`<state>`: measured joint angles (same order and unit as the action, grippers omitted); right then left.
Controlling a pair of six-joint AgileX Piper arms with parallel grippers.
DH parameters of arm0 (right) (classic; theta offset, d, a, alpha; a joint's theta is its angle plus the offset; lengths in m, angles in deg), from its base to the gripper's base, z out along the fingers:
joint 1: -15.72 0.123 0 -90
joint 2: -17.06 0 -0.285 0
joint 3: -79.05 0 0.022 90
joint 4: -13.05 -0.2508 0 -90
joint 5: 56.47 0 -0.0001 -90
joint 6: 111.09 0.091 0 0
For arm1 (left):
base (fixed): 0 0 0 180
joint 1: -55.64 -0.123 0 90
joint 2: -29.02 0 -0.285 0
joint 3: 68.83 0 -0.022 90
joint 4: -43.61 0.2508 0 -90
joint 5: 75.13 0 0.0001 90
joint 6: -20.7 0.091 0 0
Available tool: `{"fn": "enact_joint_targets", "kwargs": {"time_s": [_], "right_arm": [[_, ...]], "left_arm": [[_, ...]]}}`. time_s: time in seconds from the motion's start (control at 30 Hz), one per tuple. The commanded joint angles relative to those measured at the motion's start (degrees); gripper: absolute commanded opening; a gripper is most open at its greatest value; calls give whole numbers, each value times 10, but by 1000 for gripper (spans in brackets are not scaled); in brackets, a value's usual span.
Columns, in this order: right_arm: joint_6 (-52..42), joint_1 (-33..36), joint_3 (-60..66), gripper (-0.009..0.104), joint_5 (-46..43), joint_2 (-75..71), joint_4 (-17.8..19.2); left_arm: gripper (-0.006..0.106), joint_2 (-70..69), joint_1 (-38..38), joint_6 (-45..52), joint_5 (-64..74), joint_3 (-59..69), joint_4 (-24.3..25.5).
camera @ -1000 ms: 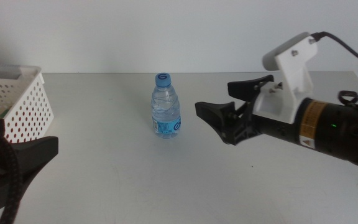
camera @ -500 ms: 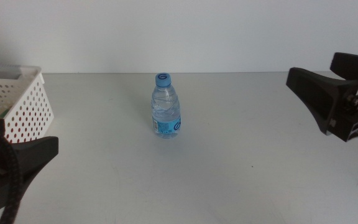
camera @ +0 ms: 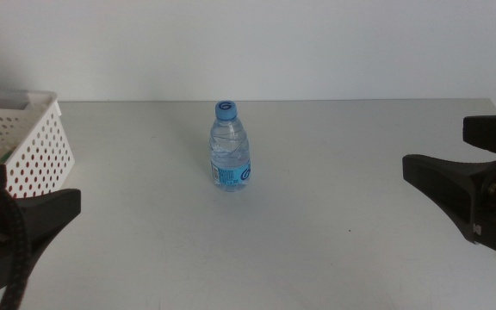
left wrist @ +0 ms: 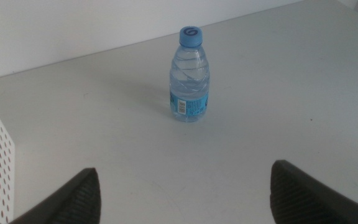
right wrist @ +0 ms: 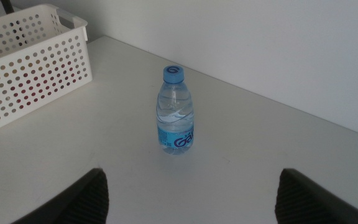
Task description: Use arms to grab the bottles and put them into the dustbin to the left of the table.
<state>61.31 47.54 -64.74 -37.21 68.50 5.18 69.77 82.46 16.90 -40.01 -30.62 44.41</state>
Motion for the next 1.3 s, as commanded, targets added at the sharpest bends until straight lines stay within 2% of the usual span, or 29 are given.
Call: {"fn": "enact_joint_targets", "kwargs": {"time_s": [0.0,0.33,0.5,0.7,0.87,1.07,1.27], "right_arm": [[-16,3,-26,75,-28,-6,-5],[-16,3,-25,75,-25,-6,-4],[-16,3,-25,75,-25,-6,-4],[-16,3,-25,75,-25,-6,-4],[-16,3,-25,75,-25,-6,-4],[-16,3,-25,75,-25,-6,-4],[-16,3,-25,75,-25,-6,-3]], "left_arm": [[93,1,1,-7,-43,-15,0],[93,1,1,-7,-43,-15,0],[93,1,0,-16,-55,-15,84],[93,1,0,-110,-102,-15,96],[93,36,0,-113,-187,-15,105],[93,143,0,-113,-332,-18,101],[93,244,6,-112,-419,-18,133]]}}
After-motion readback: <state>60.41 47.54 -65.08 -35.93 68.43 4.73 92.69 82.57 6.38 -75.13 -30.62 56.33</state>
